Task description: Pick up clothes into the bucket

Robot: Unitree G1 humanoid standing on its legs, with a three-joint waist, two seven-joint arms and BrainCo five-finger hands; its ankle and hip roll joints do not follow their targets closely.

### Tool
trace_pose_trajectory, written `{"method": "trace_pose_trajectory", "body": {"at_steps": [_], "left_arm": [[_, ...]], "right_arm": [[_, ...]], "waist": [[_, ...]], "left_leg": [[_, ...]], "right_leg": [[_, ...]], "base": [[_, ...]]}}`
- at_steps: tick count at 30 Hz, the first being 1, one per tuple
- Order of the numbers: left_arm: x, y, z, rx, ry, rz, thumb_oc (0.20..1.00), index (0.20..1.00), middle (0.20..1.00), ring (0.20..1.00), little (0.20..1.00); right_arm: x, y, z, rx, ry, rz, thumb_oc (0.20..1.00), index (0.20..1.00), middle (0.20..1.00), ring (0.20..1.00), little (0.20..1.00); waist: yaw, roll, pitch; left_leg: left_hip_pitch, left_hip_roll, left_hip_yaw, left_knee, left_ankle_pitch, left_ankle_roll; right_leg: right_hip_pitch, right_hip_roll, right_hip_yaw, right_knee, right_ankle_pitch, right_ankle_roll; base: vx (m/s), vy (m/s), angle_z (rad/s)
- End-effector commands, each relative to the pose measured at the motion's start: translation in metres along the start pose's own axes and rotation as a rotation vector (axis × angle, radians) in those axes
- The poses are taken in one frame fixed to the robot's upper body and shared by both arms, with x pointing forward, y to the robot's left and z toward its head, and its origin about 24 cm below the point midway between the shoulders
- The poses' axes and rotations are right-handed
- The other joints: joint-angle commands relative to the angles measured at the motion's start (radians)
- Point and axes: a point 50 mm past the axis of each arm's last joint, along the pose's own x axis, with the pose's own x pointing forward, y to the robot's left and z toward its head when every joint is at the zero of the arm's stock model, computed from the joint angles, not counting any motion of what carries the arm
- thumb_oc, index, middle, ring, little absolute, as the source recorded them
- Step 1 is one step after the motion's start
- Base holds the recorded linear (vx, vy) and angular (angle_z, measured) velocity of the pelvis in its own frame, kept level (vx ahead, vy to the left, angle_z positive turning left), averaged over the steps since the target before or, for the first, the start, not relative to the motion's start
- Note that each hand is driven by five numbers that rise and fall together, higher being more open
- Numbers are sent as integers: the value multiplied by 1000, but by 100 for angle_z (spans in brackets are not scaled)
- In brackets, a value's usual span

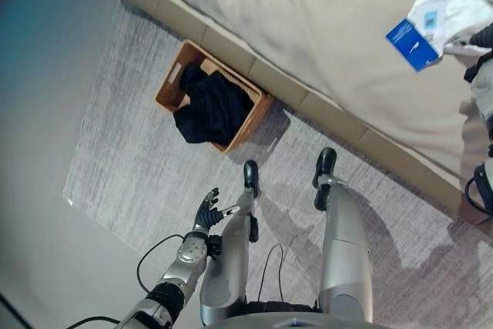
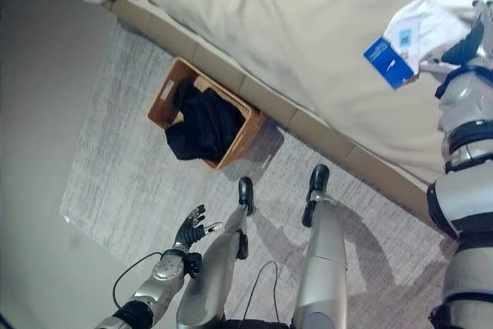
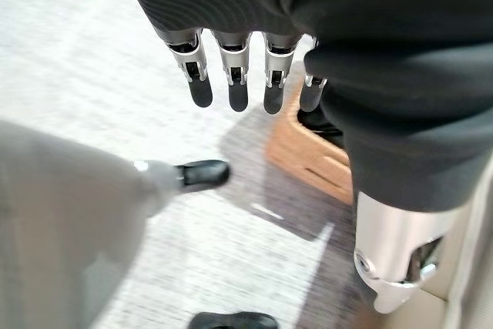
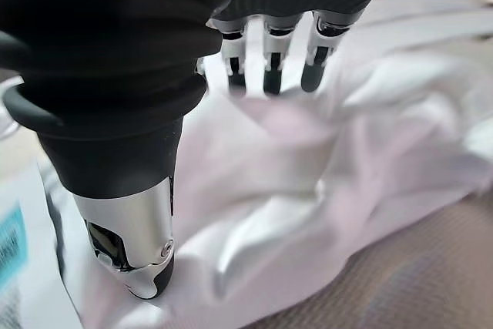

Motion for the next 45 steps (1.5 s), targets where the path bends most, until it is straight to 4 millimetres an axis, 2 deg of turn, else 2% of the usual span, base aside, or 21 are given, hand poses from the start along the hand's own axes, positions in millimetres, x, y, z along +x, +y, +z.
{"method": "trace_pose_trajectory", "body": {"at_steps": [1,7,8,9,15,17,19,20,21,28,30,34,35,36,38,42,45], "left_arm": [[-2,-6,8,-66,-44,-11,1000,1000,1000,1000,1000],[0,-16,29,-98,-128,-60,1000,1000,1000,1000,1000],[0,-16,29,-98,-128,-60,1000,1000,1000,1000,1000],[0,-19,34,-103,-148,-77,1000,1000,1000,1000,1000],[-1,-23,41,-109,-176,-101,1000,1000,1000,1000,1000],[0,-21,43,-105,-183,-94,1000,1000,1000,1000,1000],[-1,-21,42,-101,-182,-91,1000,1000,1000,1000,1000],[0,-15,42,-101,-187,-67,1000,1000,1000,1000,1000],[0,-15,42,-100,-187,-66,1000,1000,1000,1000,1000],[-2,12,31,-79,-158,35,1000,1000,1000,1000,1000],[-3,21,27,-74,-149,67,1000,1000,1000,1000,1000],[-4,37,25,-67,-144,115,1000,1000,1000,1000,1000],[-4,37,26,-66,-147,116,1000,1000,1000,1000,1000],[-4,44,28,-60,-160,132,1000,1000,1000,1000,1000],[-6,51,31,-53,-176,142,1000,1000,1000,1000,1000],[-7,65,56,-45,-288,145,1000,1000,1000,1000,1000],[-14,75,83,-76,-405,124,1000,1000,1000,1000,1000]], "right_arm": [[17,-50,-11,-120,31,-117,1000,1000,1000,1000,1000],[18,-54,-8,-125,14,-128,1000,1000,1000,1000,1000],[18,-54,-8,-125,14,-129,859,859,859,859,859],[19,-54,-6,-119,5,-125,200,200,200,200,200],[20,-55,5,-81,-32,-143,200,200,200,200,200],[19,-56,25,68,-100,-181,200,200,200,200,200],[18,-54,27,103,-111,-178,200,200,200,200,200],[16,-56,43,197,-166,-201,200,200,200,200,200],[16,-56,43,197,-165,-201,200,200,200,200,200],[0,-69,89,570,-371,-234,200,200,200,200,200],[-5,-73,93,636,-409,-244,200,200,200,200,200],[-13,-79,97,729,-462,-260,200,200,200,200,200],[-13,-79,97,730,-462,-262,200,200,200,200,200],[-17,-81,93,753,-472,-278,200,200,200,200,200],[-21,-81,91,765,-490,-283,200,200,200,200,200],[-31,-76,80,783,-507,-274,200,200,200,200,200],[-41,-62,68,757,-510,-209,200,200,200,200,200]], "waist": [[-1,9,1],[6,23,1],[6,23,1],[7,24,1],[4,14,1],[-11,-4,1],[-14,-9,1],[-23,-23,1],[-23,-23,1],[-60,-98,1],[-71,-118,1],[-82,-146,1],[-82,-148,1],[-85,-160,1],[-86,-168,1],[-86,-190,-8],[-81,-208,-73]], "left_leg": [[48,50,-33,84,-63,-49],[-8,49,-42,67,-50,-52],[-9,49,-42,67,-50,-52],[-22,48,-44,67,-50,-53],[-40,42,-47,81,-65,-51],[-36,32,-48,123,-97,-47],[-35,28,-47,138,-105,-46],[-32,23,-43,167,-125,-44],[-32,23,-43,167,-125,-44],[-18,2,-22,296,-209,-39],[-4,-1,-13,330,-233,-34],[57,-6,7,356,-270,-24],[54,-8,7,354,-265,-23],[108,-12,14,349,-277,-17],[162,-16,22,344,-293,-11],[289,-26,39,315,-307,1],[348,-35,55,286,-319,12]], "right_leg": [[-9,15,107,-98,89,124],[-92,6,111,-57,78,121],[-93,6,111,-56,77,121],[-120,3,114,-41,74,120],[-151,3,123,-13,66,116],[-148,3,132,-2,63,114],[-145,1,133,2,62,114],[-136,2,137,3,63,114],[-136,2,137,3,63,114],[-57,17,152,-27,88,115],[-17,22,158,-48,101,120],[88,30,161,-106,127,135],[87,29,162,-113,135,135],[161,28,160,-153,152,147],[229,27,157,-187,161,158],[398,17,145,-293,212,181],[482,4,138,-381,256,202]], "base": [[31,-33,1],[21,-35,1],[44,-26,4],[44,-19,3],[25,-9,3],[21,3,4],[0,0,0],[0,0,0],[0,0,0],[-18,38,0],[-41,62,-13],[-33,80,-21],[-41,86,-18],[-40,82,-13],[-31,99,-11],[-3,95,-8],[40,109,-2]]}}
